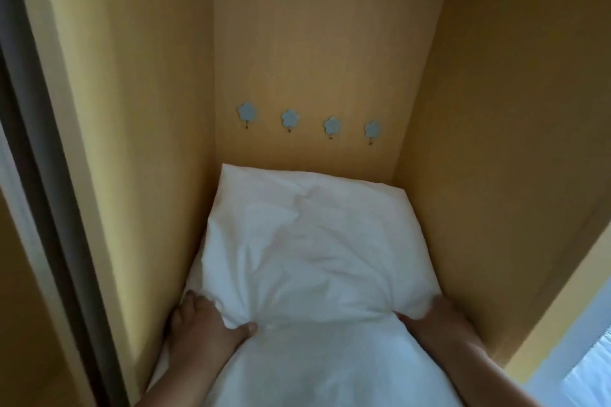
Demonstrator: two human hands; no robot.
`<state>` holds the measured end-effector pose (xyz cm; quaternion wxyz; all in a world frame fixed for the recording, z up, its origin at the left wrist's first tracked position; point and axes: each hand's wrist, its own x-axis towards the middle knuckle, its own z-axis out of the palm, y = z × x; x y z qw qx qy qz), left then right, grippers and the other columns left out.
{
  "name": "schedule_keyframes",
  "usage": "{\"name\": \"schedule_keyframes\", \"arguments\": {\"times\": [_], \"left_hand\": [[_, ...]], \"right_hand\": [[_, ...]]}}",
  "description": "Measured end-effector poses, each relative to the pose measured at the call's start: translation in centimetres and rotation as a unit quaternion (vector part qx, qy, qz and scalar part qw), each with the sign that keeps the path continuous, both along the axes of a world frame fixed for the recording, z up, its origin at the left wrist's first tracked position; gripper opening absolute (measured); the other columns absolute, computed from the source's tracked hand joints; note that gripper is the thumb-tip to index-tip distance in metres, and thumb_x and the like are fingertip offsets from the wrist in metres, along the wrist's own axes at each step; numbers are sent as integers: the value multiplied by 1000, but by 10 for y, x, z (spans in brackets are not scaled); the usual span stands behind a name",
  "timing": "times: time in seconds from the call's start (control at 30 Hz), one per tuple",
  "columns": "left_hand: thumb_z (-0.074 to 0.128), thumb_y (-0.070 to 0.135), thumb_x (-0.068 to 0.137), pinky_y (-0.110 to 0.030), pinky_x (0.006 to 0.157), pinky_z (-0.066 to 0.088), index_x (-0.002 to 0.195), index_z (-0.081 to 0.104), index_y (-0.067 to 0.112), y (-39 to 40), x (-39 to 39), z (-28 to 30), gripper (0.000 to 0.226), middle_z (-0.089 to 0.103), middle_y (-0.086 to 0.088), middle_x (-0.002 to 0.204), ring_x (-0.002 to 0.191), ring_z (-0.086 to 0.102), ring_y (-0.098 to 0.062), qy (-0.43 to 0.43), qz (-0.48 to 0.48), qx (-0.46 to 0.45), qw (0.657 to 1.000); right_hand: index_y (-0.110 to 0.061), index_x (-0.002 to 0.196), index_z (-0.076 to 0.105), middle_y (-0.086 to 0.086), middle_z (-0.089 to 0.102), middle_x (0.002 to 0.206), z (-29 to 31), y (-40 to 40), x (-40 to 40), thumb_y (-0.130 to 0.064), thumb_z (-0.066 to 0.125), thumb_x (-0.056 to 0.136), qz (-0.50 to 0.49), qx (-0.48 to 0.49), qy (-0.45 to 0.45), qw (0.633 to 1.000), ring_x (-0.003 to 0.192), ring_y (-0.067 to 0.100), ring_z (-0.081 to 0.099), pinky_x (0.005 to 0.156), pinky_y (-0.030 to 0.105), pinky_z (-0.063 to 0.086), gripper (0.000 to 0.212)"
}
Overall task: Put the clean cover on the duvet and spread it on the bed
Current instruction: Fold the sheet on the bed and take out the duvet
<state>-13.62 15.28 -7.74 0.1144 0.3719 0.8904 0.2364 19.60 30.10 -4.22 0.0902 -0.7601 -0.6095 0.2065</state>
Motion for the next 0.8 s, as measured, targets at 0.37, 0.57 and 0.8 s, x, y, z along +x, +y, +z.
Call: {"name": "schedule_keyframes", "arguments": {"times": [0.37, 0.57, 0.8], "left_hand": [[82, 35, 73, -47, 86, 56, 116, 71, 11, -11, -29, 21, 50, 75, -20, 109, 96, 73, -41, -600, 13, 133, 789], [85, 34, 65, -36, 72, 56, 113, 71, 9, 6, -6, 26, 57, 77, -17, 96, 82, 76, -33, -525, -26, 128, 841], [71, 33, 82, -47, 68, 61, 118, 74, 8, 16, -8, 39, 44, 70, -25, 119, 99, 71, -43, -639, -45, 222, 735]], "right_hand": [[-12, 114, 71, 14, 78, 100, 35, -1, 39, -51, 92, 62, -52, -102, 480, 870, 91, 35, 76, 92, 50, 58, 68], [-14, 122, 68, 11, 78, 104, 24, 5, 38, -56, 89, 65, -39, -98, 538, 836, 94, 33, 76, 95, 49, 56, 74], [-13, 126, 68, 11, 75, 116, 30, 19, 36, -57, 77, 79, 8, -115, 604, 789, 107, 33, 72, 105, 48, 49, 65]]}}
